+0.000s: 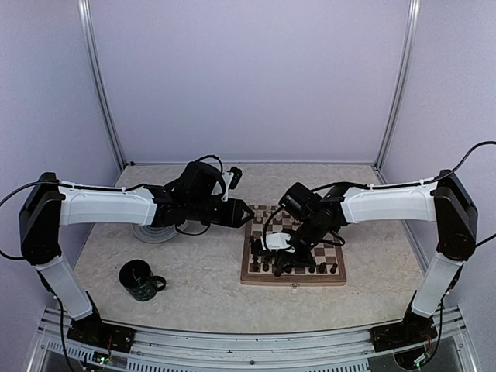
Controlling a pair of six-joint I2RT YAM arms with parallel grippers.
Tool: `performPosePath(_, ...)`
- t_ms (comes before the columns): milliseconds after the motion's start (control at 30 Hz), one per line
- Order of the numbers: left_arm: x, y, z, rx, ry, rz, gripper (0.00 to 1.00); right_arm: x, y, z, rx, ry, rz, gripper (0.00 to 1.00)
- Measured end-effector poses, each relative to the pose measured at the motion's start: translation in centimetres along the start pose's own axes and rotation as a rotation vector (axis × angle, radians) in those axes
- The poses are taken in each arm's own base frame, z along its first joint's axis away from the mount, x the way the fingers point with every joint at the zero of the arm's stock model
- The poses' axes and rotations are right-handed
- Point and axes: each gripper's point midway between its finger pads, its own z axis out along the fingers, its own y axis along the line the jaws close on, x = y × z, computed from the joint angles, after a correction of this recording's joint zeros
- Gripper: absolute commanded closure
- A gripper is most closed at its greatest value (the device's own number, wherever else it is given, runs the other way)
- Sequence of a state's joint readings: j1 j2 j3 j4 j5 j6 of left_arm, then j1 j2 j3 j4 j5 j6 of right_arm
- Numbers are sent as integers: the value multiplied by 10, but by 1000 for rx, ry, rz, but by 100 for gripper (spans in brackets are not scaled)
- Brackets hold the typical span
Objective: Set up the chess pieces on the board
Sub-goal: Pick up the king from f8, then place the king on d8.
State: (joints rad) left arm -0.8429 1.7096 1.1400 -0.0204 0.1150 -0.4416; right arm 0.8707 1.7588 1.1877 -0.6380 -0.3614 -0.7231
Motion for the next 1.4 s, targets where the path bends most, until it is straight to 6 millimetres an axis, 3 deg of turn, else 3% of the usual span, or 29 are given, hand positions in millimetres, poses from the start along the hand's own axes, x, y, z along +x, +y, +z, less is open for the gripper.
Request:
performPosePath(367,-1,1,0,-1,-1,-2,59,-14,0,-10,-3,-46,-10,94)
performPosePath(600,-1,2,0,-3,-2,-3,59,-29,-1,-51,77,-126,-41,95)
performPosePath(800,-1,3,0,-5,-2,-3,59,-5,0,-82,150,-148,0,94)
performPosePath(1100,-3,8,-1,-14,-4,-10,59,39,16,-63,133,-55,60,94)
performPosePath(1400,-6,6,-1,-8,-7,-9,59,47,2,-51,167,-25,72,94)
